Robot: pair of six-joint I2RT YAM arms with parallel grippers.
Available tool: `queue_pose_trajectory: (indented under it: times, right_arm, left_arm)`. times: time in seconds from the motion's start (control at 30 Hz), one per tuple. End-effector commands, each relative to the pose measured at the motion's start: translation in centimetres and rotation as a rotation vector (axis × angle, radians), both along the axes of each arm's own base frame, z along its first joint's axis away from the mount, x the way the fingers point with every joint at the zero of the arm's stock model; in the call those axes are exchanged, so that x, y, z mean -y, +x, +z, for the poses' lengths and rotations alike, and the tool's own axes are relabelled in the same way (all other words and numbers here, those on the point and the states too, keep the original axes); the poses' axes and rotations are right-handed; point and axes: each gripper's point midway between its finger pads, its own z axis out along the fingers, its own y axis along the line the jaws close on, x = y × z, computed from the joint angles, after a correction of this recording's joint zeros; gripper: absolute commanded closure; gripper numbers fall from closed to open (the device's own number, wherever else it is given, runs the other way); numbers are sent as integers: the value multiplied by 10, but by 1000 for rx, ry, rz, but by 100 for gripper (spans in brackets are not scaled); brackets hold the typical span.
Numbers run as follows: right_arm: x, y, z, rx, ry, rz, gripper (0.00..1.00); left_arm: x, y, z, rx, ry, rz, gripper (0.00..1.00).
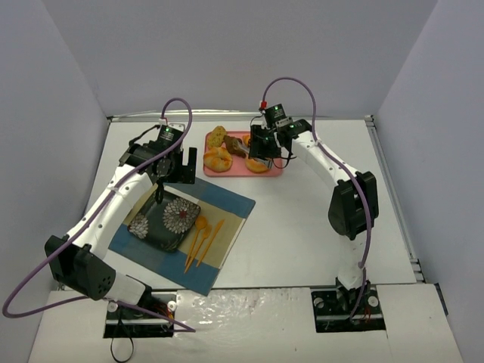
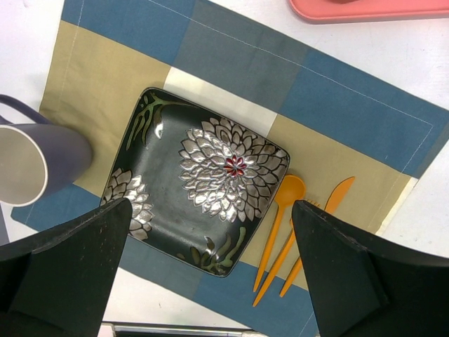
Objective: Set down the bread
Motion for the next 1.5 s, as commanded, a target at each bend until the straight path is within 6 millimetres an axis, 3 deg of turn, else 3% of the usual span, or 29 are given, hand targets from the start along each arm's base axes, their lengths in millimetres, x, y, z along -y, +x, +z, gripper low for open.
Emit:
queue_pose_trajectory:
  times: [0.0, 0.4, 0.53, 0.87, 1.07, 1.27, 1.47]
  right_arm:
    - [-18, 13, 21, 78, 32, 50, 53]
    - [-34, 27, 22, 104, 37, 62, 47]
    - [-34, 28, 14, 93, 27, 55, 43]
    - [-35, 24, -13, 45, -7, 53, 45]
    - [-37, 23, -20, 48, -38, 40, 63]
    - [-36, 22, -21, 50, -52, 22, 98]
    - [-35, 17, -6, 80, -56, 16, 100]
  left_arm:
    - [-3, 9, 25, 84, -17, 28, 3]
    - [-1, 11, 24, 81, -18, 28, 3]
    - [-2, 11, 23, 79, -17, 29, 3]
    - [-3, 10, 23, 75, -7, 25, 3]
    - [-4, 8, 22, 75, -6, 24, 3]
    - [-5, 6, 23, 78, -8, 27, 3]
    - [-5, 5, 22, 78, -10, 27, 3]
